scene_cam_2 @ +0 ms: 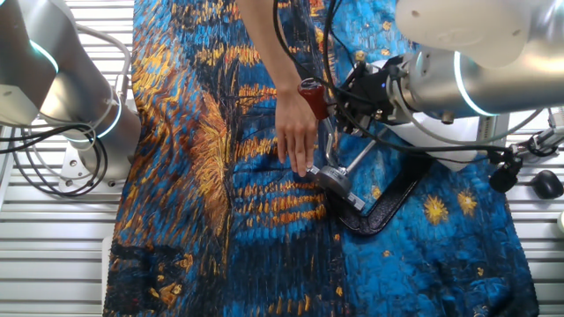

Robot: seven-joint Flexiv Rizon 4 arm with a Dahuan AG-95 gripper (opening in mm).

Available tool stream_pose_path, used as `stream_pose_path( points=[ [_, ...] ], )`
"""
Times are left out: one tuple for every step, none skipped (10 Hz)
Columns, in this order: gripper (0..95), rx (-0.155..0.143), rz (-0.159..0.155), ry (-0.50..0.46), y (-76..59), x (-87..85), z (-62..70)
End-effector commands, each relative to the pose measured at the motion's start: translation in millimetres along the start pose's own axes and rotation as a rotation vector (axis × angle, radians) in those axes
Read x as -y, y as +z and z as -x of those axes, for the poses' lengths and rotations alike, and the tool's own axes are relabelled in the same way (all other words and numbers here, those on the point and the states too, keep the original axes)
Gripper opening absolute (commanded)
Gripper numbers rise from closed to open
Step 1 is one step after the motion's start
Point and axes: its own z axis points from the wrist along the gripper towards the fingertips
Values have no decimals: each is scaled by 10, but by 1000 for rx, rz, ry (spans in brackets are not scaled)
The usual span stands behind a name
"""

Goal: Pull up the lever

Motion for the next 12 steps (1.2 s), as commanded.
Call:
stream_pose_path(
  points=[
    [0, -5, -20, -23, 12, 2, -6],
    [0, -22, -16, -32, 12, 2, -6],
    [0, -30, -14, -36, 12, 2, -6],
    [0, -36, -9, -44, 12, 2, -6],
    [0, -47, -9, -61, 12, 2, -6],
    [0, -50, -10, -70, 12, 2, -6],
    [0, -52, -9, -71, 12, 2, -6],
    [0, -54, -6, -74, 12, 2, -6],
    [0, -55, -4, -76, 37, 19, -34],
    [0, -57, 4, -75, 22, 28, -46],
    [0, -59, 16, -77, 15, 28, -51],
    [0, -60, 20, -82, 17, 27, -49]
  ],
)
